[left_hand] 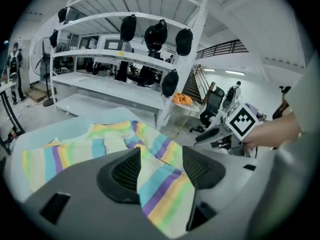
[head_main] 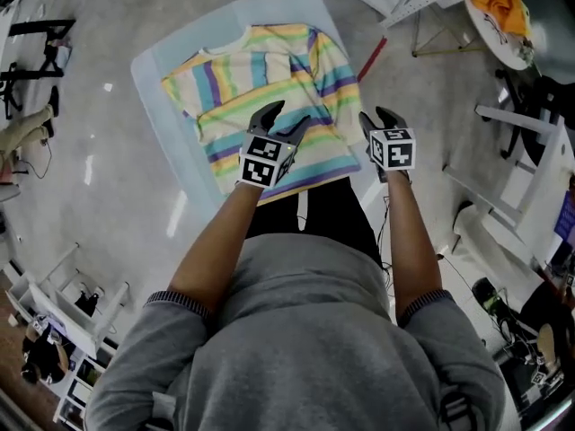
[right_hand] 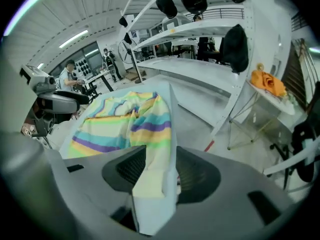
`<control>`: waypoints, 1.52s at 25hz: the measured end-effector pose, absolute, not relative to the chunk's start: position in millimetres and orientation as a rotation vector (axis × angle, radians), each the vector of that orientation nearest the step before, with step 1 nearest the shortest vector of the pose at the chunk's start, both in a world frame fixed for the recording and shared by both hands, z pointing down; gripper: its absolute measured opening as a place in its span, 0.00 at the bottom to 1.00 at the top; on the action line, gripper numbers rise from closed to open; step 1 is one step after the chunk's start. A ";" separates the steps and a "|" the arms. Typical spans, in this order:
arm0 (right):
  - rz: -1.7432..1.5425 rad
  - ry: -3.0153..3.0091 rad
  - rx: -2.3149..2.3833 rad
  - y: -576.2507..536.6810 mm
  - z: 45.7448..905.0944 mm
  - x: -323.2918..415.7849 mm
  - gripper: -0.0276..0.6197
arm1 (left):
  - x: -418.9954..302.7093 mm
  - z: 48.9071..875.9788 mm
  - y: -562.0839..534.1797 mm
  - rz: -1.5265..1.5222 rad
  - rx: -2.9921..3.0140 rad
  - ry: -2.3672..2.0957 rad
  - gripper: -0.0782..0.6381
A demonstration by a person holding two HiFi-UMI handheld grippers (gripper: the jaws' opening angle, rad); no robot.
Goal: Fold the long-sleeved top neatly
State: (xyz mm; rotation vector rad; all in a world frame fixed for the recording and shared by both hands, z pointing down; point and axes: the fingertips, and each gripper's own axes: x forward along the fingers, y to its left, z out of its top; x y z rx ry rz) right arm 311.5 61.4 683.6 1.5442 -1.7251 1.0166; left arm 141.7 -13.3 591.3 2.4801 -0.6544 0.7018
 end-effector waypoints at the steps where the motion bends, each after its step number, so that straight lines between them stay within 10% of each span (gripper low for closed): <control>1: 1.026 -1.715 1.547 70.5 688.5 309.7 0.36 | 148.2 594.6 -7.8 0.713 2.488 -0.632 0.51; 11: 1.089 -1.646 1.551 119.6 745.6 297.7 0.36 | 187.7 619.3 31.5 0.793 2.527 -0.471 0.52; 18: 1.020 -1.608 1.513 123.4 754.5 303.9 0.09 | 179.0 625.3 32.4 0.838 2.523 -0.492 0.52; 38: 0.813 -1.676 1.589 -0.6 644.0 482.0 0.09 | 197.7 566.3 -51.7 0.719 2.506 -0.750 0.52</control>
